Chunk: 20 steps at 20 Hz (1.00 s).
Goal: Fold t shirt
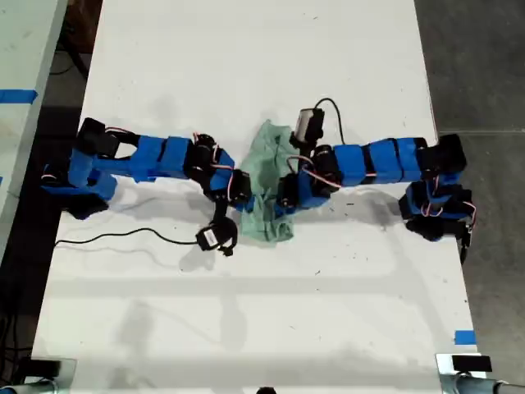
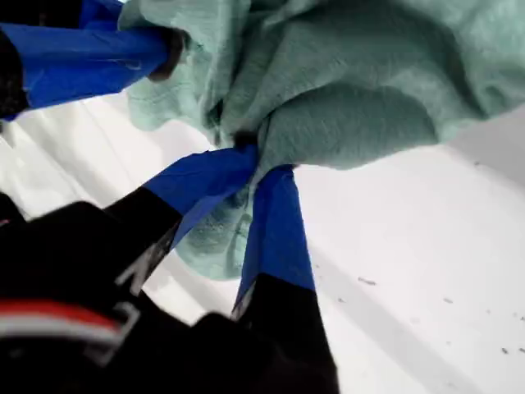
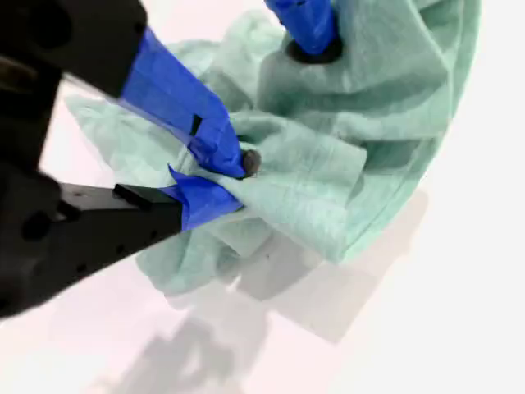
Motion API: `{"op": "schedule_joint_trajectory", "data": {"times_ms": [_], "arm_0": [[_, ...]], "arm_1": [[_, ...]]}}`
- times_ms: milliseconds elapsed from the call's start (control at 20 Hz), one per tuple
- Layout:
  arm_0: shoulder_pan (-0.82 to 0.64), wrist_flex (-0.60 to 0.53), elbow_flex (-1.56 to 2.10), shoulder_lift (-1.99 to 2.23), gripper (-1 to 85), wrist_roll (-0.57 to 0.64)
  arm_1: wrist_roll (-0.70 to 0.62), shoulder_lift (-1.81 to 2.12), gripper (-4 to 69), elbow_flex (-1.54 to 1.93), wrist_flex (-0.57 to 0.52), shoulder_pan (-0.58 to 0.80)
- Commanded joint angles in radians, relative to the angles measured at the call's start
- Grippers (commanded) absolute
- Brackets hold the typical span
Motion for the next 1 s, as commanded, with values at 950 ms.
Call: {"op": "schedule_joint_trajectory", "data": {"times_ms": [950], "arm_0": [[-0.67, 0.213, 0.037, 0.199, -0.2, 0.459]], "arm_1": [[-0.568, 0.334, 1.0, 0.316, 0.244, 0.925]]}}
